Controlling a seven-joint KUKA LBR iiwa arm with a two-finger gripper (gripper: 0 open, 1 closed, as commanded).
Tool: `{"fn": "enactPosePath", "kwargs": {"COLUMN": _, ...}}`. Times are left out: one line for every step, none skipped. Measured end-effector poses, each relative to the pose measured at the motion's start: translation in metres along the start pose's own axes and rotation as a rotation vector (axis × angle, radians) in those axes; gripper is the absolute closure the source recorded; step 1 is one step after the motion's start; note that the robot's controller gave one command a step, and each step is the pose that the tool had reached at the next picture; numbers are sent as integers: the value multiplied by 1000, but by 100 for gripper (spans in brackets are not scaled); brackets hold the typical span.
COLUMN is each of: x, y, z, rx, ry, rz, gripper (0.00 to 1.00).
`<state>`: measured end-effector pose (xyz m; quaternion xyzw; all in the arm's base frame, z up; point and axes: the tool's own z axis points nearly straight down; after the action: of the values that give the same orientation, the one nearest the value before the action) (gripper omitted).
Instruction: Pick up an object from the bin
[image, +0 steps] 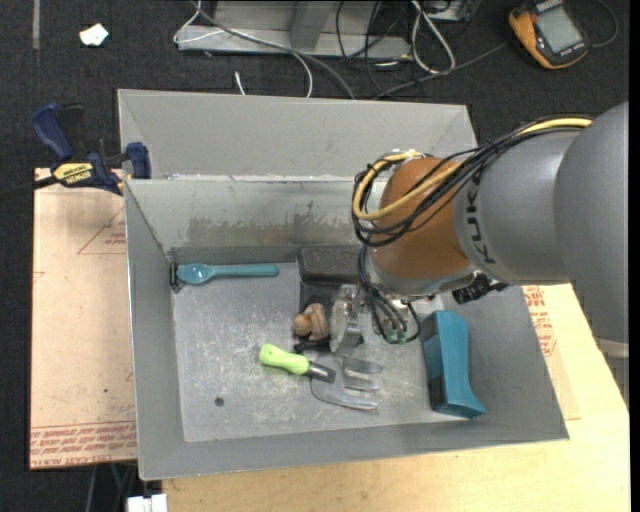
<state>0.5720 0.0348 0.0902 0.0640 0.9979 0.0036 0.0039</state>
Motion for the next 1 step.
{"fn": "enactPosePath", "kwargs": {"x": 4, "y": 13, "z": -2, "rx": -2, "ry": -2, "rz": -12, "gripper": 100}}
